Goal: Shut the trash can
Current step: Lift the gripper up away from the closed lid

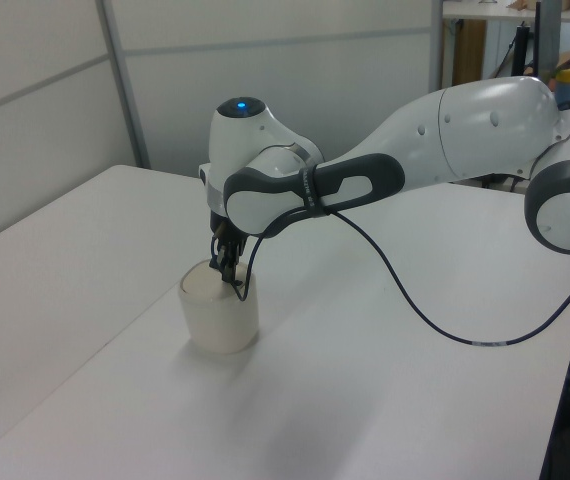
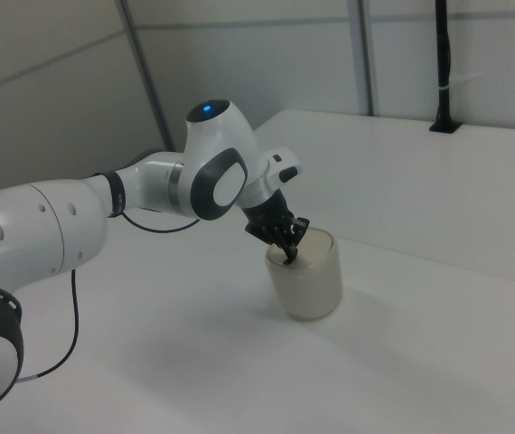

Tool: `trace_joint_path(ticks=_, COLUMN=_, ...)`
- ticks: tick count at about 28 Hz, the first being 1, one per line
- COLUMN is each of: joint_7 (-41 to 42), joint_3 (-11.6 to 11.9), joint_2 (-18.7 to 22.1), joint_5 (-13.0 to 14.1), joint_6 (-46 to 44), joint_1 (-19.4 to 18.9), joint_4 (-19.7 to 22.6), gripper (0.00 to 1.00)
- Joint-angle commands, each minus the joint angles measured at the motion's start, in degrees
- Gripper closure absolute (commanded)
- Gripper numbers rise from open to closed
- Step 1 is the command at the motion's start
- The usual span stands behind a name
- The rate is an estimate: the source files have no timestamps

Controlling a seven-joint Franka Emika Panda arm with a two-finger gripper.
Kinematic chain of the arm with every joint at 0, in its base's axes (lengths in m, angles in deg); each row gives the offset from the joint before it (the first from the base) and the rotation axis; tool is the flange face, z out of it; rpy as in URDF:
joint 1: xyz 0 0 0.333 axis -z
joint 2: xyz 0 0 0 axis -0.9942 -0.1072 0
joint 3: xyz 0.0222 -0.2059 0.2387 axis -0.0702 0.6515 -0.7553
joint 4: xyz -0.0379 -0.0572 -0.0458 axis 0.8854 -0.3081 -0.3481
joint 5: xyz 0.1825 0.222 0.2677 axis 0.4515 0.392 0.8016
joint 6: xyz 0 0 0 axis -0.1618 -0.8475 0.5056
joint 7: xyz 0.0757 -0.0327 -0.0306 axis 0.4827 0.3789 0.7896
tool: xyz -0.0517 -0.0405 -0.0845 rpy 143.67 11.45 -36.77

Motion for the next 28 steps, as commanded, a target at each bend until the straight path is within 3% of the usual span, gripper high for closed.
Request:
trace_joint_path(ticks=1, joint_7=1.09, joint_3=-0.12, joint_2=0.07, joint_5=-0.66, joint_6=-0.84, joint_1=-0.16, joint_4=2.34, gripper=1.00)
trace_joint_path(ticks=7, joint_7=-1.45, joint_3=-0.12, joint_2=1.47, joint_5=1.18, joint_6=-0.67, joint_1=0.01, joint_4=1.02, gripper=0.99)
trace_joint_path(ticks=10, joint_7=-4.53, joint_3=0.14, joint_2=3.31, joint_5=2.33, joint_6=-0.75, joint_1=0.45, joint_4=-0.04, gripper=0.85)
trace_joint_path(ticks=12, joint_7=-5.41, joint_3=0.32, joint_2=4.46, joint_5=2.33, joint_6=-0.93, joint_1=0.54, joint_4=-0.04, gripper=0.59)
trace_joint_path(ticks=13, joint_7=-6.64, joint_3=0.49, joint_2=5.51, joint_5=2.15, joint_6=-1.02, joint_1=0.54, joint_4=-0.04, gripper=0.34)
trace_joint_path(ticks=17, joint_7=-9.37, joint_3=1.02, joint_2=7.44, joint_5=1.54, joint_6=-3.46, joint_1=0.54, joint_4=0.05, gripper=0.00)
trace_joint_path(ticks=28, joint_7=-9.37, joint_3=3.22, joint_2=14.74, joint_5=0.23, joint_6=-20.68, joint_1=0.54, joint_4=-0.30, gripper=0.00)
